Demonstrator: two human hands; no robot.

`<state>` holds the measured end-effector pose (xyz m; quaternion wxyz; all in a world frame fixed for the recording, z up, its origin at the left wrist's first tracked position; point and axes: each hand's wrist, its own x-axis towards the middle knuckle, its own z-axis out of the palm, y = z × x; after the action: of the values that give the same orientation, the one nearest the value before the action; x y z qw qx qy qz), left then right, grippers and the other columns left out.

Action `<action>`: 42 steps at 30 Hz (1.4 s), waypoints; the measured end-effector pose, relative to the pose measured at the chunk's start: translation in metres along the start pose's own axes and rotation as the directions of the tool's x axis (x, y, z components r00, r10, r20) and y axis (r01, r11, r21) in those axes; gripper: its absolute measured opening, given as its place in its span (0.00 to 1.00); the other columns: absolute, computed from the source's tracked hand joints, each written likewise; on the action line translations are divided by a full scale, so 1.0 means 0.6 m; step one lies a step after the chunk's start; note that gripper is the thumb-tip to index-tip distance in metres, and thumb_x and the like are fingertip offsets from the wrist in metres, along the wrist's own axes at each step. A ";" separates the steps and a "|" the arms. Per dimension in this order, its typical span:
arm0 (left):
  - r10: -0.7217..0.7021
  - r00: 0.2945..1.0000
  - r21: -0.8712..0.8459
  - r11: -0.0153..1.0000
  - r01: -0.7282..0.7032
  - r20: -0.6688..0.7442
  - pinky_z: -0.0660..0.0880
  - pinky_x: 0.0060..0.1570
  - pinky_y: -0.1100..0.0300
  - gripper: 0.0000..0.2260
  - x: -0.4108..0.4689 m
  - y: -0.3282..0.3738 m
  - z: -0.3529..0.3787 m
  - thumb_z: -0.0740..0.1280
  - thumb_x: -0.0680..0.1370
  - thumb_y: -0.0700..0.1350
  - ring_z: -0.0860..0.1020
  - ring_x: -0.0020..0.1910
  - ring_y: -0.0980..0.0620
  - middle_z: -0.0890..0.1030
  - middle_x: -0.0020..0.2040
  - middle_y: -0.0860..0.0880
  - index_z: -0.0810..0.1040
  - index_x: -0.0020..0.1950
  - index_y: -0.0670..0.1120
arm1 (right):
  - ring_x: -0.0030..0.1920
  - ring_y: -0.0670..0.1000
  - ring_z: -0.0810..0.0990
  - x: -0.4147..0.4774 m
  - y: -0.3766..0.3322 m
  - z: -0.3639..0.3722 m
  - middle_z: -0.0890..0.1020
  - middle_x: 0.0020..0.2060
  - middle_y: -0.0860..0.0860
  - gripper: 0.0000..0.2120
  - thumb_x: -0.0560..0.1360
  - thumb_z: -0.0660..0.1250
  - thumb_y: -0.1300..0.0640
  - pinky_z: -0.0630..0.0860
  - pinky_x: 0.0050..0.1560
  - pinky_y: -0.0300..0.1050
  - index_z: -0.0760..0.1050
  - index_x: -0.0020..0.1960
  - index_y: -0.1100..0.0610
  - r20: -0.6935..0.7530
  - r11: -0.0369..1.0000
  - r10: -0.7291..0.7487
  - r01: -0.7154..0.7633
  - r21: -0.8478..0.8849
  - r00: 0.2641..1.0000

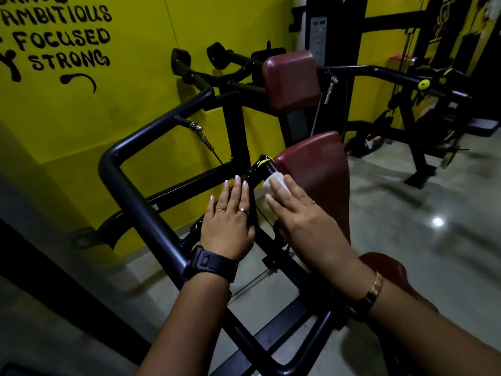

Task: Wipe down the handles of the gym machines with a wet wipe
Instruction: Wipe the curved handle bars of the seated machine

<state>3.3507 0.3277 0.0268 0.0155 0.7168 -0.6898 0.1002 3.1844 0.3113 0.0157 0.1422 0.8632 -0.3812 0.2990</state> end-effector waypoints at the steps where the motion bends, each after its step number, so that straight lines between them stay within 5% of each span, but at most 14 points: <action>1: 0.002 1.000 -0.005 1.000 -0.002 0.001 0.42 0.77 0.49 0.36 0.000 0.000 0.000 0.55 0.82 0.54 0.33 0.77 0.49 0.30 0.77 0.49 0.32 0.78 0.48 | 0.70 0.60 0.69 -0.014 0.000 0.001 0.70 0.70 0.59 0.32 0.64 0.76 0.68 0.65 0.68 0.48 0.74 0.67 0.63 -0.010 1.000 -0.021 0.021 -0.016 1.000; 4: 0.004 1.000 -0.005 1.000 -0.004 -0.003 0.41 0.77 0.49 0.37 -0.001 0.000 0.001 0.56 0.82 0.54 0.33 0.77 0.49 0.30 0.77 0.49 0.31 0.77 0.48 | 0.67 0.58 0.74 -0.054 0.002 -0.006 0.70 0.70 0.59 0.30 0.69 0.73 0.63 0.70 0.62 0.46 0.71 0.70 0.60 -0.060 0.996 0.070 -0.066 0.058 0.996; 8: 0.004 1.000 0.001 1.000 -0.004 -0.002 0.40 0.76 0.49 0.37 -0.001 -0.001 0.001 0.56 0.82 0.54 0.33 0.77 0.49 0.30 0.77 0.49 0.30 0.77 0.48 | 0.53 0.58 0.83 -0.036 0.006 -0.013 0.76 0.65 0.60 0.28 0.76 0.55 0.49 0.81 0.45 0.51 0.66 0.73 0.59 -0.007 0.938 0.281 -0.274 0.214 0.960; 12: 0.003 1.000 0.001 1.000 -0.003 0.002 0.41 0.76 0.49 0.36 -0.002 0.000 0.000 0.55 0.82 0.54 0.33 0.77 0.49 0.30 0.77 0.49 0.31 0.77 0.48 | 0.51 0.57 0.84 0.002 0.004 -0.012 0.77 0.64 0.58 0.27 0.76 0.54 0.50 0.81 0.40 0.48 0.69 0.71 0.60 -0.025 0.955 0.264 -0.257 0.145 0.964; 15: -0.003 1.000 0.000 1.000 0.003 0.002 0.41 0.76 0.49 0.36 -0.003 0.001 -0.002 0.55 0.82 0.53 0.33 0.77 0.49 0.30 0.77 0.49 0.31 0.77 0.48 | 0.64 0.57 0.77 -0.007 0.001 -0.003 0.72 0.69 0.59 0.27 0.73 0.64 0.59 0.78 0.56 0.50 0.69 0.71 0.60 -0.057 0.992 0.121 -0.119 0.032 0.991; 17: -0.002 1.000 -0.010 1.000 0.002 0.006 0.41 0.76 0.49 0.36 -0.003 0.000 -0.003 0.55 0.82 0.53 0.33 0.77 0.49 0.30 0.77 0.49 0.31 0.77 0.48 | 0.70 0.58 0.70 -0.030 0.005 0.001 0.68 0.72 0.59 0.35 0.66 0.74 0.63 0.69 0.65 0.50 0.68 0.72 0.60 -0.021 0.999 0.037 -0.037 0.008 0.999; 22: 0.001 1.000 -0.015 1.000 -0.001 0.009 0.40 0.76 0.49 0.36 -0.002 -0.001 -0.003 0.55 0.82 0.53 0.33 0.77 0.49 0.30 0.77 0.49 0.31 0.77 0.48 | 0.68 0.49 0.72 -0.058 0.016 -0.016 0.68 0.72 0.53 0.28 0.77 0.55 0.51 0.78 0.57 0.47 0.62 0.76 0.55 -0.004 0.947 0.188 -0.180 0.266 0.982; 25: 0.000 1.000 -0.015 1.000 0.000 0.011 0.40 0.76 0.49 0.36 -0.002 0.000 -0.003 0.56 0.82 0.53 0.33 0.77 0.49 0.30 0.77 0.49 0.31 0.77 0.48 | 0.66 0.51 0.73 -0.029 0.021 -0.023 0.71 0.71 0.53 0.29 0.77 0.51 0.46 0.74 0.57 0.47 0.59 0.76 0.53 0.078 0.871 0.286 -0.293 0.395 0.955; 30: -0.005 1.000 -0.009 1.000 0.006 0.014 0.40 0.76 0.49 0.36 -0.003 0.001 -0.004 0.55 0.82 0.53 0.33 0.77 0.50 0.30 0.77 0.49 0.31 0.77 0.48 | 0.67 0.57 0.74 0.006 0.005 -0.011 0.69 0.71 0.57 0.29 0.74 0.59 0.55 0.77 0.56 0.51 0.65 0.74 0.59 -0.003 0.976 0.160 -0.157 0.149 0.987; 34: -0.002 1.000 -0.018 1.000 0.003 0.010 0.40 0.76 0.49 0.36 -0.003 0.000 -0.003 0.55 0.82 0.53 0.33 0.77 0.49 0.30 0.77 0.49 0.31 0.77 0.48 | 0.74 0.58 0.62 -0.027 0.006 0.008 0.65 0.74 0.56 0.27 0.72 0.60 0.63 0.63 0.72 0.52 0.67 0.72 0.61 0.017 0.995 -0.051 0.052 -0.081 0.999; 39: -0.001 1.000 -0.020 1.000 0.001 0.013 0.39 0.76 0.49 0.37 -0.002 0.000 -0.004 0.55 0.82 0.53 0.33 0.77 0.50 0.30 0.77 0.49 0.31 0.77 0.48 | 0.64 0.56 0.76 -0.033 -0.002 -0.009 0.71 0.70 0.58 0.26 0.75 0.56 0.55 0.69 0.65 0.50 0.69 0.72 0.60 -0.060 0.986 0.163 -0.165 -0.019 0.985; 42: -0.003 1.000 -0.024 1.000 0.003 0.007 0.40 0.76 0.49 0.37 -0.002 0.000 -0.003 0.56 0.81 0.53 0.33 0.77 0.50 0.30 0.77 0.49 0.31 0.77 0.48 | 0.64 0.57 0.77 0.007 -0.004 -0.007 0.72 0.69 0.60 0.27 0.74 0.54 0.54 0.74 0.62 0.53 0.68 0.72 0.60 -0.038 0.982 0.190 -0.190 0.006 0.981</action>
<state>3.3505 0.3291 0.0281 0.0220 0.7180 -0.6899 0.0893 3.1867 0.3126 0.0215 0.1193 0.8172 -0.4585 0.3283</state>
